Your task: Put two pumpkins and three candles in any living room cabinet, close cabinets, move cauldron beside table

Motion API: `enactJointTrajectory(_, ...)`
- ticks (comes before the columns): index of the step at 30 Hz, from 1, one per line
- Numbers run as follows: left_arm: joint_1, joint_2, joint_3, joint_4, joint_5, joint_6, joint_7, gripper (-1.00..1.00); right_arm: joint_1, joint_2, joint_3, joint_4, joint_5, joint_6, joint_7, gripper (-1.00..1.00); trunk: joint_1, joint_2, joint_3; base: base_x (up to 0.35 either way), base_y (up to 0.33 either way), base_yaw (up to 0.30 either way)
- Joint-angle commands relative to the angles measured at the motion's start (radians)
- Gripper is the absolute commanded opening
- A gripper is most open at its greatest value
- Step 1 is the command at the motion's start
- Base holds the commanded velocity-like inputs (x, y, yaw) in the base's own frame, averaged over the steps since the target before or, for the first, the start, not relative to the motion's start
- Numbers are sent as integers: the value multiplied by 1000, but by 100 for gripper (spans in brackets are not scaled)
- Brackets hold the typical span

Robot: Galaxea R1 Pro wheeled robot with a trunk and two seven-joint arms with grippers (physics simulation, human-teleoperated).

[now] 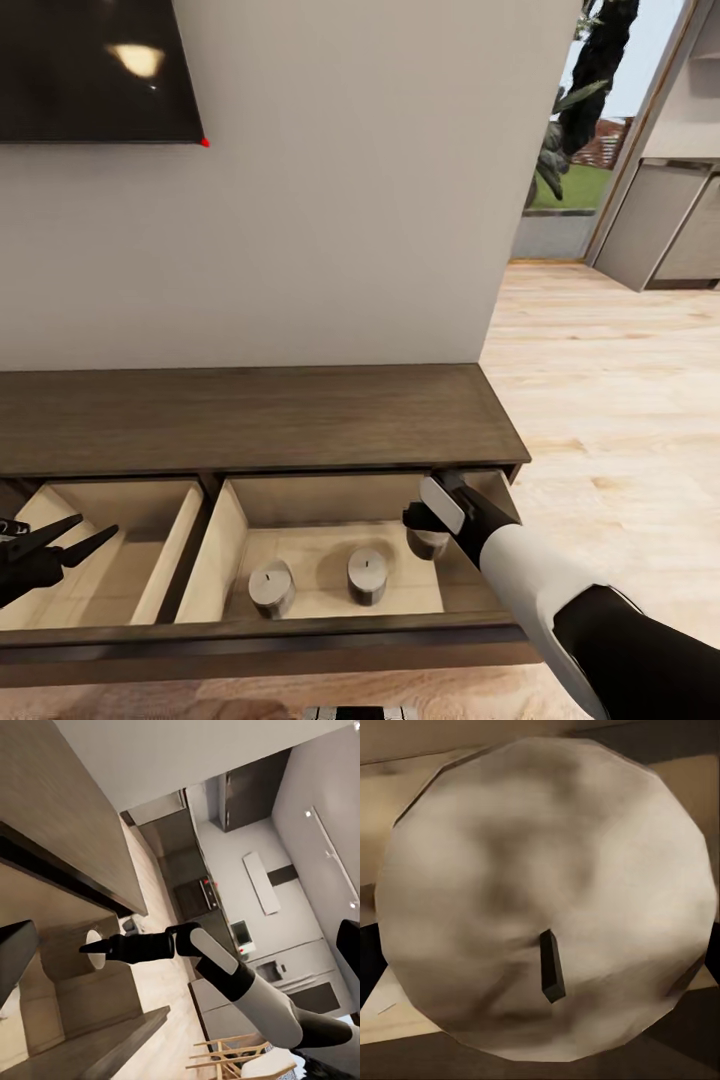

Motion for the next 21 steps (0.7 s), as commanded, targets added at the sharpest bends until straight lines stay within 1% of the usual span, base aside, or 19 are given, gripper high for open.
enactJointTrajectory(1, 0, 0, 0, 0, 0, 11, -4, 100, -1, -1, 8, 2, -10, 1, -8, -100, 0, -1, -5, 0, 0, 0)
enactJointTrajectory(8, 0, -1, 1, 0, 0, 11, -4, 100, -1, -1, 8, 5, -10, 0, -8, -100, 3, -2, -32, 0, 0, 0)
enactJointTrajectory(10, 0, 0, 1, -1, 0, 11, -4, 100, -1, -1, 9, 5, -9, -11, -8, -100, 4, -3, -40, 0, 0, 0)
enactJointTrajectory(14, 0, 1, 1, -1, 0, 10, -4, 100, -1, -1, 12, 6, -10, -41, -7, -100, 4, -3, -40, 0, 0, 0)
enactJointTrajectory(21, 0, 1, 1, -1, 0, 10, -4, 100, -1, -1, 12, 7, -8, -50, -6, -100, 7, -4, -67, 0, 0, 0)
